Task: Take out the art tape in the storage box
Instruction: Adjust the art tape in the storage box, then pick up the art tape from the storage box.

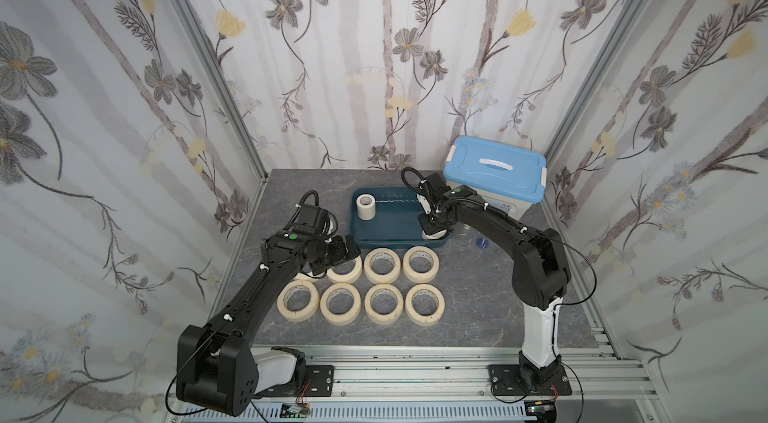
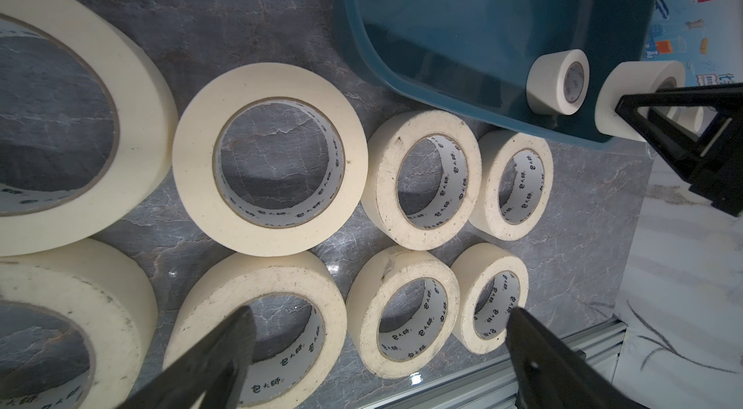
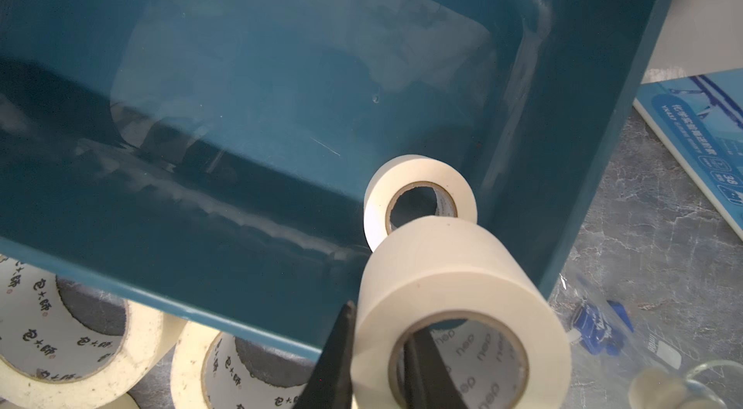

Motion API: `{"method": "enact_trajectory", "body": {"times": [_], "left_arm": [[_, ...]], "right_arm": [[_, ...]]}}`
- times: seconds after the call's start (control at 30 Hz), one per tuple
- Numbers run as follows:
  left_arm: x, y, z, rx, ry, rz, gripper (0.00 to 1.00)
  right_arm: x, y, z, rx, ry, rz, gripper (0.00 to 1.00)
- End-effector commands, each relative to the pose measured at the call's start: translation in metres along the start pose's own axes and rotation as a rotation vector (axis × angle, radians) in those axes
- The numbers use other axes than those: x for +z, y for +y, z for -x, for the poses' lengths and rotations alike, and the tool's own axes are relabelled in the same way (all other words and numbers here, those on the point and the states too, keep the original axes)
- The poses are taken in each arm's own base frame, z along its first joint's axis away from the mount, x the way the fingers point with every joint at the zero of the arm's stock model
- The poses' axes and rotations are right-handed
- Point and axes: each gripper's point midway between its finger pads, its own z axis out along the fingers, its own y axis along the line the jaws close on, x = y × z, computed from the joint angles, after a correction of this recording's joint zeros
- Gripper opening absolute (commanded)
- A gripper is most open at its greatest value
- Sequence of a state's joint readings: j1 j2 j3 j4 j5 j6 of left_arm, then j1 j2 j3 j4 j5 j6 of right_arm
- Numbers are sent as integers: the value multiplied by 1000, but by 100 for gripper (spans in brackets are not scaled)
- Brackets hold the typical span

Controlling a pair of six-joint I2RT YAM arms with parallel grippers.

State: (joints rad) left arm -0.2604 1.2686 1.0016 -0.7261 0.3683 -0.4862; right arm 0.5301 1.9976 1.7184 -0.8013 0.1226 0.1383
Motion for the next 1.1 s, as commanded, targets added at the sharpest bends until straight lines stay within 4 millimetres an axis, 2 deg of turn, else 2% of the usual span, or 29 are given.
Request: {"method": "enact_trajectory", "body": {"times": [0.0, 0.23, 0.4, 0.53, 0.73, 0.9, 1.07], "left_arm": [[-3, -1, 2, 16, -9, 2, 100], [-4, -2, 5, 17, -20, 3, 100], [-3, -3, 7, 17, -19, 3, 100], [-2, -4, 8, 18, -15, 0, 100], [-2, -6, 12, 23, -18, 0, 100], [-2, -7, 13, 23, -16, 2, 100], [-1, -5, 12, 20, -11, 8, 100]], "right_arm": [[-12, -1, 3, 3, -26, 2, 17], [-39, -6, -3, 18, -60, 3, 17], [-54, -13, -24, 35, -61, -8, 17], [-58, -16, -45, 44, -42, -10, 17], [-53, -17, -72, 62, -20, -1, 17], [-37, -13, -93, 84, 14, 16, 17], [-20, -12, -105, 95, 30, 19, 17]]}}
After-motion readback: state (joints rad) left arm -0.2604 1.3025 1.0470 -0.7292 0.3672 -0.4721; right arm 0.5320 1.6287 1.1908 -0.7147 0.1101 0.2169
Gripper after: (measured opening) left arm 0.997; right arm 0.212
